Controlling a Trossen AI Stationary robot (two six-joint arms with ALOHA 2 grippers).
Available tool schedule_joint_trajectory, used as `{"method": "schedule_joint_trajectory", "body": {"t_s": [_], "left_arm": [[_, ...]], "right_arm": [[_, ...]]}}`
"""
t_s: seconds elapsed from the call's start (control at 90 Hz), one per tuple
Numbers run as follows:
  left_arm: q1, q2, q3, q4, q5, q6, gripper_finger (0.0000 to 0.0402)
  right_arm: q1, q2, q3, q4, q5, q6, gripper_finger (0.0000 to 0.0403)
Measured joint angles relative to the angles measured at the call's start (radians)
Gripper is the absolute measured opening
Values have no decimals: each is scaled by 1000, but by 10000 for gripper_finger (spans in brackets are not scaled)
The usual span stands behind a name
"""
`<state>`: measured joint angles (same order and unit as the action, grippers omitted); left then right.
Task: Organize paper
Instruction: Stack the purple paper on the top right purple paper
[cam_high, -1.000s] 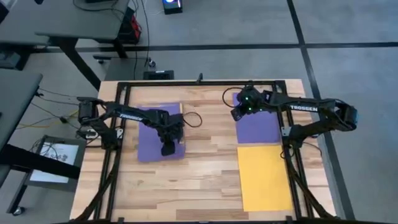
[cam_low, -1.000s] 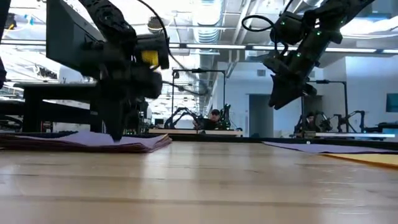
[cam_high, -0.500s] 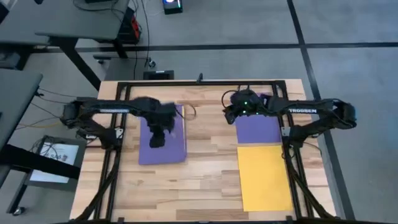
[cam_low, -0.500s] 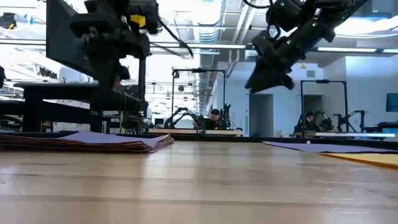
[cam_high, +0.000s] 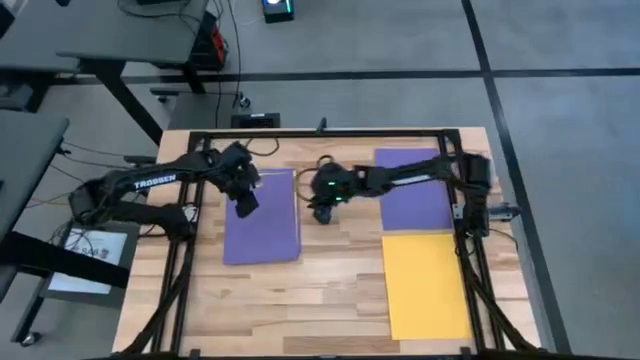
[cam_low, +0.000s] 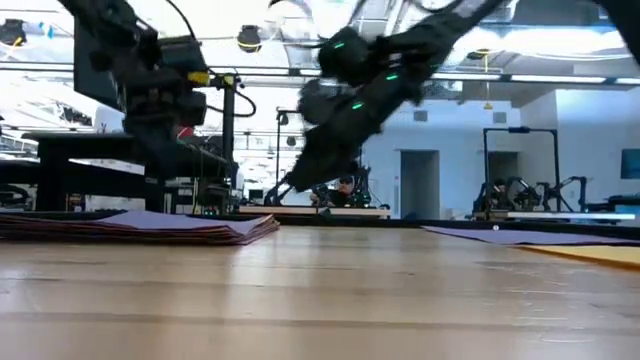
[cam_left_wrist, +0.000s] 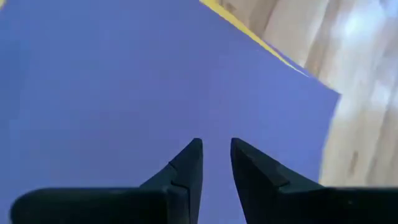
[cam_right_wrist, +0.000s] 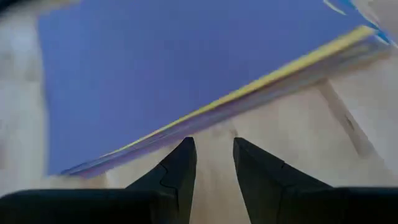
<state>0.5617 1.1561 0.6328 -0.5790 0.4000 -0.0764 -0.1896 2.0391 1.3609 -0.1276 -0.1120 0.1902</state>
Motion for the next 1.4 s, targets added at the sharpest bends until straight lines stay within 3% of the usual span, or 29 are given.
{"method": "schedule_joint_trajectory", "body": {"t_s": [0.178, 0.333, 0.544, 0.833, 1.0, 1.4], "left_arm": [[0, -2, -42, 44, -5, -32, 65], [0, -2, -45, 48, -8, -26, 65], [0, -2, -45, 58, -11, -27, 65], [-34, 9, -45, 143, -17, -56, 65], [-54, 9, -44, 175, -51, -96, 65], [-58, 9, -44, 173, -75, -108, 65]], "right_arm": [[-10, 132, 178, -102, 0, -77, 101], [-21, 194, 248, -135, 3, -74, 101], [-30, 208, 255, -172, 69, -69, 101], [-31, 208, 252, -176, 70, -46, 101], [-31, 206, 320, -268, 70, 22, 101], [-13, 259, 336, -230, 127, 74, 101]]}}
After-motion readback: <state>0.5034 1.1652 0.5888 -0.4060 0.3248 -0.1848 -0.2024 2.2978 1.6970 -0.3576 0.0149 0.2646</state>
